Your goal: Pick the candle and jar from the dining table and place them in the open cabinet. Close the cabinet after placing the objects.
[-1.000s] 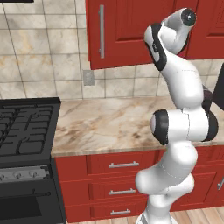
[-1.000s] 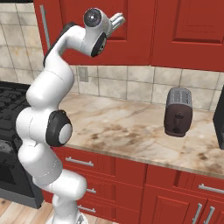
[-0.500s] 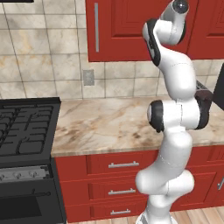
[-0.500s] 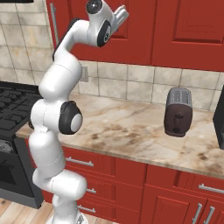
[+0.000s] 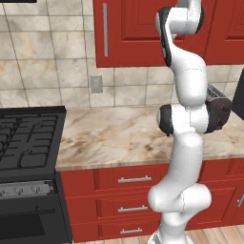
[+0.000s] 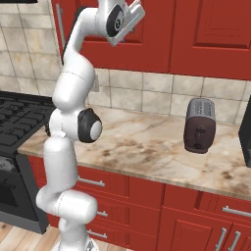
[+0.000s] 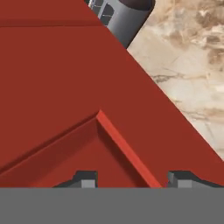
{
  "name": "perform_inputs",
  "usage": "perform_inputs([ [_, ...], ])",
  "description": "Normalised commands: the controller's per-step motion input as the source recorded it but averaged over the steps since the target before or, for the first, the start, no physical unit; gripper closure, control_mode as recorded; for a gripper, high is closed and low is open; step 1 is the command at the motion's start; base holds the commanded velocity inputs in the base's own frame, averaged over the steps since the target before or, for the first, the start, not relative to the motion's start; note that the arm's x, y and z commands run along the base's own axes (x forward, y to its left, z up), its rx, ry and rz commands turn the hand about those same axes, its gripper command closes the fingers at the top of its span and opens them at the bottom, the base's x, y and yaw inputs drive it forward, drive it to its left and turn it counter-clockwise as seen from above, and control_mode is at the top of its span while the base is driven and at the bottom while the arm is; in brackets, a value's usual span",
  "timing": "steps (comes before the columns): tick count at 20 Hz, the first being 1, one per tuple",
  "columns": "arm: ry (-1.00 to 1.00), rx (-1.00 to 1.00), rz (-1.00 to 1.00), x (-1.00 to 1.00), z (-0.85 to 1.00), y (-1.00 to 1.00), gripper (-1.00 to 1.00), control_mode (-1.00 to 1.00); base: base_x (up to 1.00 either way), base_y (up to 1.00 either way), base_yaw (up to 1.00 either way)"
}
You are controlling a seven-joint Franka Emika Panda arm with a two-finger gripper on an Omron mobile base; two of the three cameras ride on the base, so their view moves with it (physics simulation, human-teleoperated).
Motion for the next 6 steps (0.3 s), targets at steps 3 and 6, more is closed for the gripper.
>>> perform_inputs([
  [3,0.07,0.04,-0.16,0.49,-0.03,0.15,-1.00,-1.00,0.00,0.00,0.00],
  [6,0.04,0.04,-0.13,0.37,-0.08,0.09,-1.00,-1.00,0.00,0.00,0.00],
])
